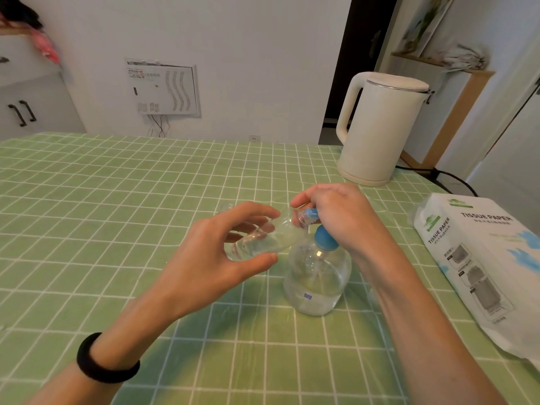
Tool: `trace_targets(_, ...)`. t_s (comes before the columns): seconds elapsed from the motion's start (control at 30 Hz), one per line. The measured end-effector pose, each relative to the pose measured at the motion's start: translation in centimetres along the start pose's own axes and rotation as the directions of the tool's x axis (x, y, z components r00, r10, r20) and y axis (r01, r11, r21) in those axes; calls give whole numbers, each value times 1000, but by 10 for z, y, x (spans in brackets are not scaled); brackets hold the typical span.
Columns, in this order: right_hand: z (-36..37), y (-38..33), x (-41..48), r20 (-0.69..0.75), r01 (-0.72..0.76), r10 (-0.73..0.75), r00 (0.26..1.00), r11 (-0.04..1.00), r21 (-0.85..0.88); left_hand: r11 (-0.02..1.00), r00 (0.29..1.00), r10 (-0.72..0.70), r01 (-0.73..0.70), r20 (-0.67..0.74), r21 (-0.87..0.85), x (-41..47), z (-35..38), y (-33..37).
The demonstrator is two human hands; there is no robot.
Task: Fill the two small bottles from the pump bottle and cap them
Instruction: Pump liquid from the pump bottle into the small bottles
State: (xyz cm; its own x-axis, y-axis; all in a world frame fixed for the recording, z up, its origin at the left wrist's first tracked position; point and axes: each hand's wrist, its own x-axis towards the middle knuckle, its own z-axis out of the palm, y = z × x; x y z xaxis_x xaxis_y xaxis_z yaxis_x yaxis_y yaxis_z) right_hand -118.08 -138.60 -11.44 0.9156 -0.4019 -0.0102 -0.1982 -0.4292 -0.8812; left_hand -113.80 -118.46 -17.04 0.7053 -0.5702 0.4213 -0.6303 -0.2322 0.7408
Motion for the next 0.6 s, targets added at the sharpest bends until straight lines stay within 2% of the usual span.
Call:
trace_targets(0.2, 3, 3, -4, 46, -64, 62, 997, 998, 30, 999, 1000, -8, 9, -12, 39, -2, 0, -1)
trace_targets(0.47, 2, 2, 2, -18, 1, -1, 1000, 1000, 9, 1000, 1000, 3, -3, -10, 13, -1, 1, 0)
trace_targets(0.6, 1, 2, 3, 11, -1, 1, 1000, 1000, 17, 1000, 1000, -5, 5, -3, 2, 0, 2, -1)
